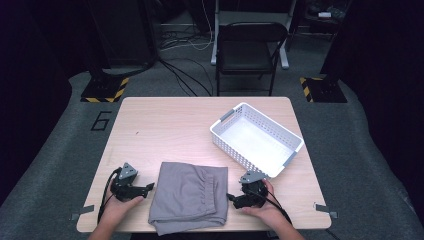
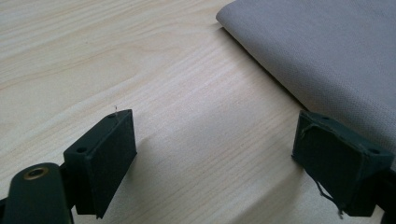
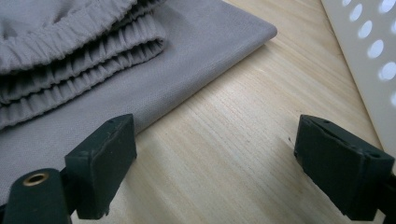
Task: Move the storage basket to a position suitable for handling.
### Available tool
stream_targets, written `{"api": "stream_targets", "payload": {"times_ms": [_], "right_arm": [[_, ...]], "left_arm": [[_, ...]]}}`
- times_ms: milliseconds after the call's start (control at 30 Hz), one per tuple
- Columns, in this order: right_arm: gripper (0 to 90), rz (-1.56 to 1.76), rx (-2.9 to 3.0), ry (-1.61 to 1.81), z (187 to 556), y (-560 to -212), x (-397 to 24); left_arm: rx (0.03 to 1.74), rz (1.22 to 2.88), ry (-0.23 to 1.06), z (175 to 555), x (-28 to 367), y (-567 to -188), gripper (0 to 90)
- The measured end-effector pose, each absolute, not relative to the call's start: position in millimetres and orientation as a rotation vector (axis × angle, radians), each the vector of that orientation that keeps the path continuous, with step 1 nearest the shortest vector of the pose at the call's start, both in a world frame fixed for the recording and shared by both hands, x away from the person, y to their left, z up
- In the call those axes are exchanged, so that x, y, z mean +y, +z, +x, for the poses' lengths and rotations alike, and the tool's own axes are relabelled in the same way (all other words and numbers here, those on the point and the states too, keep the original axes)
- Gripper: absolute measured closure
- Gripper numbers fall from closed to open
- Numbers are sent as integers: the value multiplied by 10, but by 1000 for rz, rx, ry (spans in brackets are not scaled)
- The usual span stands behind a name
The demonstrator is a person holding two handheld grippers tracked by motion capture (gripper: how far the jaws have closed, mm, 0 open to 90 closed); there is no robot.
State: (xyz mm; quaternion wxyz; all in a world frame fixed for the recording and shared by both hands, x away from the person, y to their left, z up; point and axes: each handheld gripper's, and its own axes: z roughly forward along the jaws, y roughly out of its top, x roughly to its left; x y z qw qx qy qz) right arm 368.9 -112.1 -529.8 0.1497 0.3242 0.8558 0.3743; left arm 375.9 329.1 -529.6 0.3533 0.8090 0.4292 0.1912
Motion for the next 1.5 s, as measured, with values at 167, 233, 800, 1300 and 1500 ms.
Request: {"api": "stream_targets", "payload": {"times_ms": [167,233,800,1300,1500], "right_arm": [[114,958,2453,1075,3683,-5298,-1106],[100,957,2458,1072,3682,-5298,-1104],[34,971,2470,1047,3683,-5304,-1051],[130,977,2461,1045,3685,-5282,-1088],[231,1012,2463,1020,3667,-5238,-1094]], "left_arm": [[1118,2085,500,3759,3275,-5299,131],[1112,2090,498,3755,3270,-5297,131],[1107,2099,492,3770,3247,-5298,108],[1119,2083,495,3766,3258,-5296,144],[1119,2083,496,3767,3256,-5296,143]]}}
